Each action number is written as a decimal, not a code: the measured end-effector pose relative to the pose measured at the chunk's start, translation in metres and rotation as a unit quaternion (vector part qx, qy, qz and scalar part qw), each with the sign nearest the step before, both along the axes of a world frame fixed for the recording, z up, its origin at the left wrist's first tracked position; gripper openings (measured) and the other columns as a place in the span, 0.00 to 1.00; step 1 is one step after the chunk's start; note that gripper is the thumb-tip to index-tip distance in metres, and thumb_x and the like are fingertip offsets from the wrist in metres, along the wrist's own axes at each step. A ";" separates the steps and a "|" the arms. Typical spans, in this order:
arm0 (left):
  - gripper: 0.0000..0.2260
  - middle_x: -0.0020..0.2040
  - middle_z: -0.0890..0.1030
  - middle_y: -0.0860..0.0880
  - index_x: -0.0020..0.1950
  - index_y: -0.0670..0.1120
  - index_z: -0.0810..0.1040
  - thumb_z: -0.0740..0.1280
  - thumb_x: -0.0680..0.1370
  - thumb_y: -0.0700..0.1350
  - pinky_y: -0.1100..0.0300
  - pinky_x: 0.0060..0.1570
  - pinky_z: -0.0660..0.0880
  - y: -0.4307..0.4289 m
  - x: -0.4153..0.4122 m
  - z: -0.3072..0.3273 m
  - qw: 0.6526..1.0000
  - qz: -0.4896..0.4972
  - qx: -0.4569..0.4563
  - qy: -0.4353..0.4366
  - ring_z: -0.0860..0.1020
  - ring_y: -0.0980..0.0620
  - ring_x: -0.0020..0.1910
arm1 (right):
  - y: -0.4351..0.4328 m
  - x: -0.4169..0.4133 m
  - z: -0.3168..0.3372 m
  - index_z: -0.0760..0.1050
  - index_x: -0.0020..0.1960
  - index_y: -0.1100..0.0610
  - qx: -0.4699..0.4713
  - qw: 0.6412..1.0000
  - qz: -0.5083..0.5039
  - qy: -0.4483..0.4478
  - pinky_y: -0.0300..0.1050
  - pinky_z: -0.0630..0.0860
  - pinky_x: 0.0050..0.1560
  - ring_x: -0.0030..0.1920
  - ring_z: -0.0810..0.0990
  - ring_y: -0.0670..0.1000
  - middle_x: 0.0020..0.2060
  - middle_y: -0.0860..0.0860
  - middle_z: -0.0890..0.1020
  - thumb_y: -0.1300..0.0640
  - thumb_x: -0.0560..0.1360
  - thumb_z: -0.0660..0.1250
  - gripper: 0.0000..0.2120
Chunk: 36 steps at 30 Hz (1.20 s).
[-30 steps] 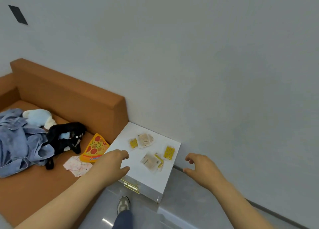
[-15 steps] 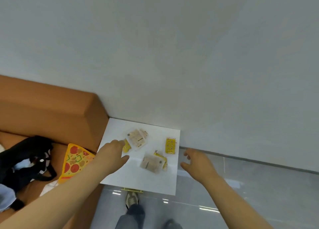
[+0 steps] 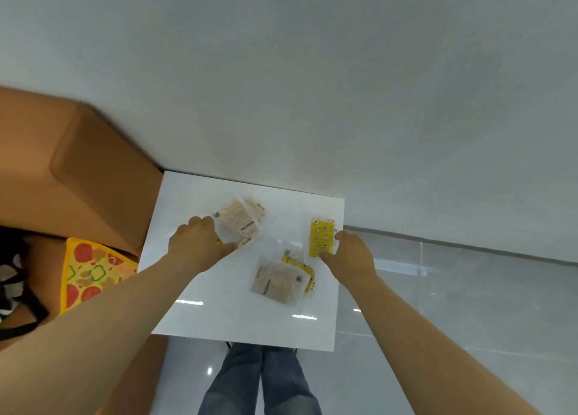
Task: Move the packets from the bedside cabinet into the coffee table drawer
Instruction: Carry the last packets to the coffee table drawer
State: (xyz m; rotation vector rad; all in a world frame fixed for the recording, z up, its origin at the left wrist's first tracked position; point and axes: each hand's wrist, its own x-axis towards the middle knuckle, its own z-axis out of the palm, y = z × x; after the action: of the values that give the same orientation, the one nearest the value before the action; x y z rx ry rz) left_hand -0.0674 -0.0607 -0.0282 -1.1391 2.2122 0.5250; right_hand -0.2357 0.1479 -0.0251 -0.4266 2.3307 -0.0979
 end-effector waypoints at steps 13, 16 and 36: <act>0.47 0.62 0.65 0.40 0.68 0.41 0.61 0.68 0.62 0.72 0.46 0.55 0.71 -0.012 -0.027 -0.082 0.988 0.146 -0.037 0.017 0.68 0.37 0.61 | -0.020 -0.004 -0.099 0.57 0.71 0.63 0.033 0.989 -0.123 0.082 0.54 0.74 0.57 0.62 0.70 0.61 0.63 0.59 0.66 0.42 0.65 0.76 0.46; 0.46 0.63 0.63 0.40 0.68 0.42 0.60 0.70 0.63 0.70 0.46 0.56 0.70 -0.013 -0.033 -0.085 0.987 0.160 -0.031 0.017 0.65 0.36 0.62 | -0.016 -0.010 -0.104 0.62 0.67 0.62 0.022 0.986 -0.142 0.080 0.54 0.76 0.54 0.59 0.74 0.60 0.61 0.59 0.68 0.43 0.62 0.78 0.43; 0.34 0.55 0.72 0.41 0.60 0.40 0.65 0.78 0.65 0.53 0.53 0.45 0.71 -0.015 -0.037 -0.087 0.977 0.181 0.037 0.107 0.75 0.41 0.54 | 0.009 0.074 -0.091 0.65 0.69 0.54 -0.091 0.992 0.070 0.049 0.48 0.71 0.62 0.62 0.68 0.54 0.63 0.53 0.69 0.52 0.68 0.74 0.33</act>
State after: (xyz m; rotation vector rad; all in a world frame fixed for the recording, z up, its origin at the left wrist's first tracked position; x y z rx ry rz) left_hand -0.1045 -0.0757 -0.1156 -1.5184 2.1444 0.9116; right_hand -0.1615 0.1571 -0.1164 -0.7001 2.3892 -0.2274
